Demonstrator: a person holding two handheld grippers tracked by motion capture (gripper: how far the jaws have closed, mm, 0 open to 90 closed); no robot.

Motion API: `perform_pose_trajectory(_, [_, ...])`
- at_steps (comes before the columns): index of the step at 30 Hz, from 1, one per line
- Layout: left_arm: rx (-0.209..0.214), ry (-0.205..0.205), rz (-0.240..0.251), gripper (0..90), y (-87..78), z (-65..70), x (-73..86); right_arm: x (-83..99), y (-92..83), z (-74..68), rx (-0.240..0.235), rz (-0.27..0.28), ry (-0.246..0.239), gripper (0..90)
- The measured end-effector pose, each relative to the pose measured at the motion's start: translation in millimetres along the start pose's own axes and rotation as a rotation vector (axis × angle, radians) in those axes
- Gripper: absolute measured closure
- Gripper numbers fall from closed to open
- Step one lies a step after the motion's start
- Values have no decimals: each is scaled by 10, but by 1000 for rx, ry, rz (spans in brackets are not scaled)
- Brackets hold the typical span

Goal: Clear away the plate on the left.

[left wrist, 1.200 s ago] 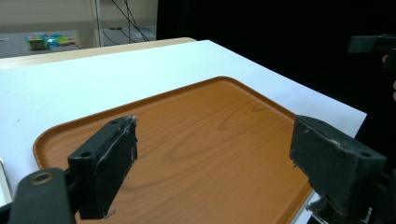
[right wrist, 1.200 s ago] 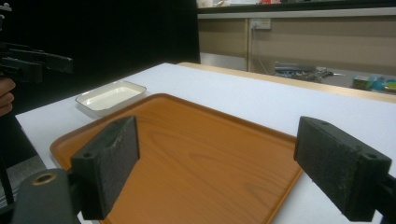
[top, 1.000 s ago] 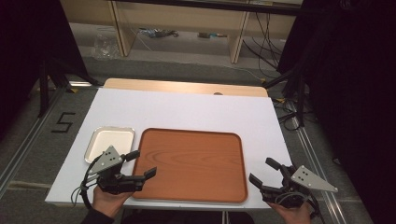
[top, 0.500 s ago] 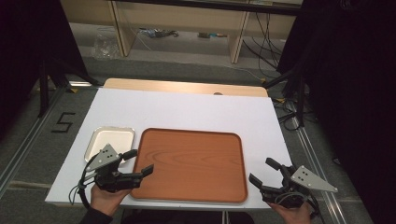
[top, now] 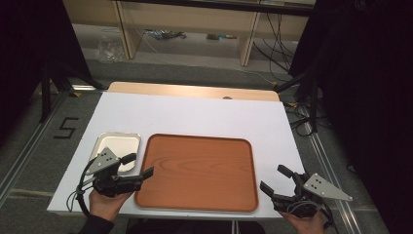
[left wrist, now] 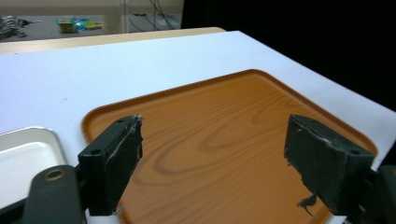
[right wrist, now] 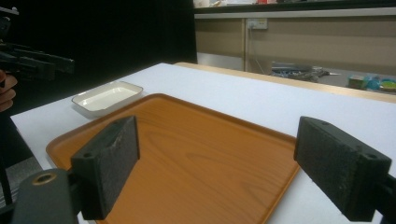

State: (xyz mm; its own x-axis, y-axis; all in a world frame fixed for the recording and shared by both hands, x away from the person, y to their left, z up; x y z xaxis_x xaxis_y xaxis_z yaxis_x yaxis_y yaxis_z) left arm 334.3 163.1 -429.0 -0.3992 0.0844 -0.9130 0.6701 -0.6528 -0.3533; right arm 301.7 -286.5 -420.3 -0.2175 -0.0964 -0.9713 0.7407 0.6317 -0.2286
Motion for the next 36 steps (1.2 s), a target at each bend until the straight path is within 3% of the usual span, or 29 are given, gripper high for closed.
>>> perform_pose_trajectory(15, [-123,-2,-70,261,-7,-342,6,7,3,3,7,-2,0,153])
perform_pose_trajectory(19, [-156,-36,-83,277,-26,-492,8,5,-5,-1,9,-6,4,153])
perform_pose_trajectory(20, [-166,-46,-89,285,-34,-528,11,12,-5,-31,2,-14,41,153])
perform_pose_trajectory(21, [-179,-55,-97,288,-39,-567,17,8,-5,-17,21,1,26,153])
perform_pose_trajectory(24, [-221,-75,-115,295,-67,-687,32,9,-20,-16,14,-21,17,153])
perform_pose_trajectory(27, [-249,-107,-108,312,-121,-822,29,14,-32,-36,13,-27,45,153])
perform_pose_trajectory(28, [-259,-116,-105,321,-139,-868,30,11,-30,-20,13,-22,23,153])
perform_pose_trajectory(34, [-311,-178,-105,340,-210,-1138,54,12,-33,-23,14,-19,22,153])
perform_pose_trajectory(36, [-317,-186,-104,340,-218,-1172,59,12,-33,-19,14,-17,19,153])
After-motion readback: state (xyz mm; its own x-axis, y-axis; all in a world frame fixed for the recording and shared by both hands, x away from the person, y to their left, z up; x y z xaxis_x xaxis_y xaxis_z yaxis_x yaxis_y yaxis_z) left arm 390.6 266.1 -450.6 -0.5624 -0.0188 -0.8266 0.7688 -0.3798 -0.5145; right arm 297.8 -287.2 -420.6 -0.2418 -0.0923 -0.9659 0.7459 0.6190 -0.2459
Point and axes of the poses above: each handheld gripper's, and its own axes: y roughly forward along the jaws, x roughly out of its underside, z roughly to its right, the point moved 4 cm from there along y, roughly forward along the jaws, and after that the axes turned 2 degrees about x, right-handed, at the moved point
